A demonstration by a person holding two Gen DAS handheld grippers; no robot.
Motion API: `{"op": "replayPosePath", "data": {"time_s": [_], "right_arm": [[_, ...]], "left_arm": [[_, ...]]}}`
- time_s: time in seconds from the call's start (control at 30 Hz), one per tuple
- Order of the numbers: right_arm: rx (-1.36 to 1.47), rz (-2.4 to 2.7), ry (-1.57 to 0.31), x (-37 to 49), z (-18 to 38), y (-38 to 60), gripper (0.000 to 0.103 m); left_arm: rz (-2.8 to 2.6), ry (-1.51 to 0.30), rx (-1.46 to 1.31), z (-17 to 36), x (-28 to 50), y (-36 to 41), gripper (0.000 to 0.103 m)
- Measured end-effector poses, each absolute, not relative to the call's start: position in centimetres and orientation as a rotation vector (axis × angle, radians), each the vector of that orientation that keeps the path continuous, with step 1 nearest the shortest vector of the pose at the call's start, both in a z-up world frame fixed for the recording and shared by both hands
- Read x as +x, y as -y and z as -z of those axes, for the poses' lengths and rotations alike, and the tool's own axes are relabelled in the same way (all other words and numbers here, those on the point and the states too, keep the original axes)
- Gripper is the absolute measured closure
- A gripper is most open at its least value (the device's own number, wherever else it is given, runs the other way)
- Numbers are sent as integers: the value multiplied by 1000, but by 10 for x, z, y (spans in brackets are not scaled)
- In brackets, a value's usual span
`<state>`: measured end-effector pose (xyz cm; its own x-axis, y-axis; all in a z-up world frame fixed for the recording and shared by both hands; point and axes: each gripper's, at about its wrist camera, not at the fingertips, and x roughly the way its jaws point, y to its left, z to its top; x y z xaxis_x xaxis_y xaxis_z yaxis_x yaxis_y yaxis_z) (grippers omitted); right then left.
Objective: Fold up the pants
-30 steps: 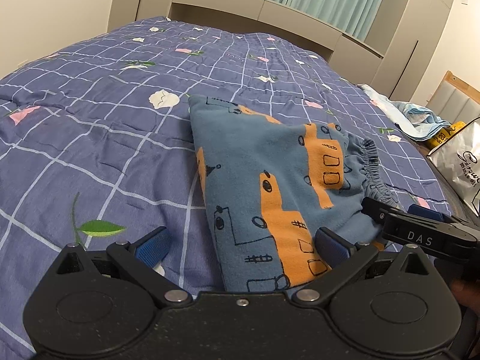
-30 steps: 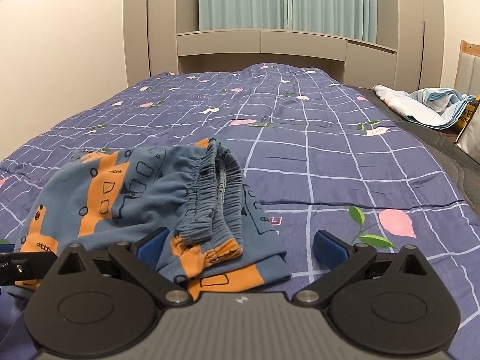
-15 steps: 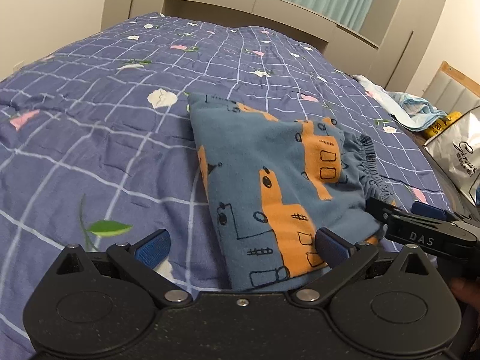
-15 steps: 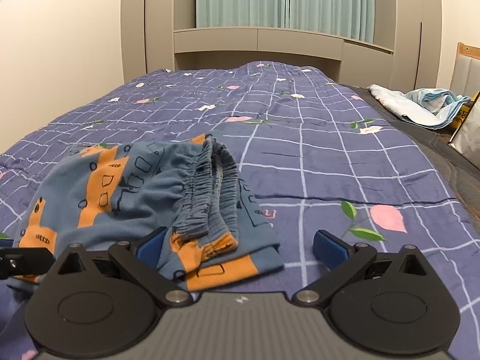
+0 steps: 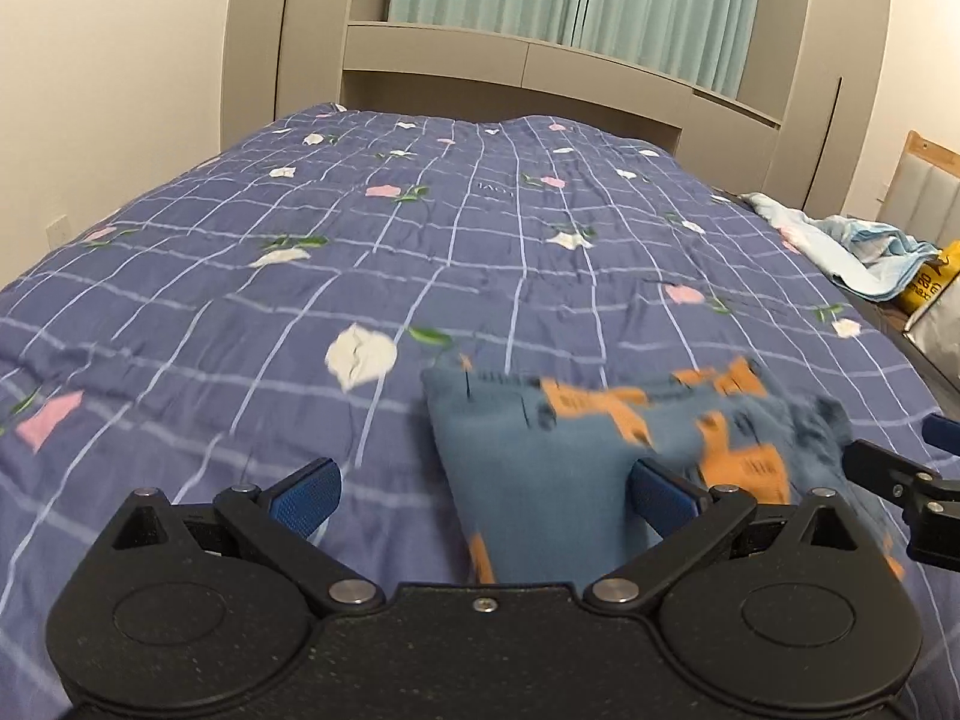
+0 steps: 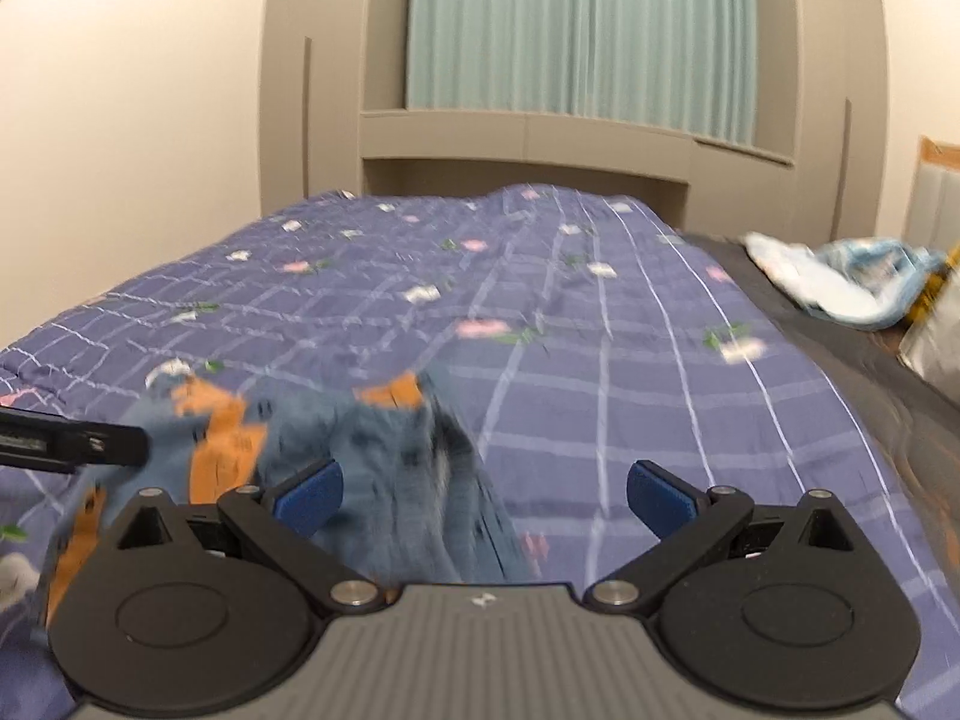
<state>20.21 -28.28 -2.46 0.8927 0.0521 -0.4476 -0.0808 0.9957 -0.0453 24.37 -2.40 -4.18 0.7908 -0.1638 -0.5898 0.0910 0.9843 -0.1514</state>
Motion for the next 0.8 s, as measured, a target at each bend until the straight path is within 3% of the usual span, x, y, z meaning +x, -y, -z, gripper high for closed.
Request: {"op": "replayPosePath", "data": {"time_s": [0.33,0.8], "right_arm": [[-143,-36,-518,267,43,279,0],[2,-131,-540,250,50,310,0]], "left_arm": [[111,-682,-163,62,285,19,0],[101,-677,-255,61,261,14,1]]}}
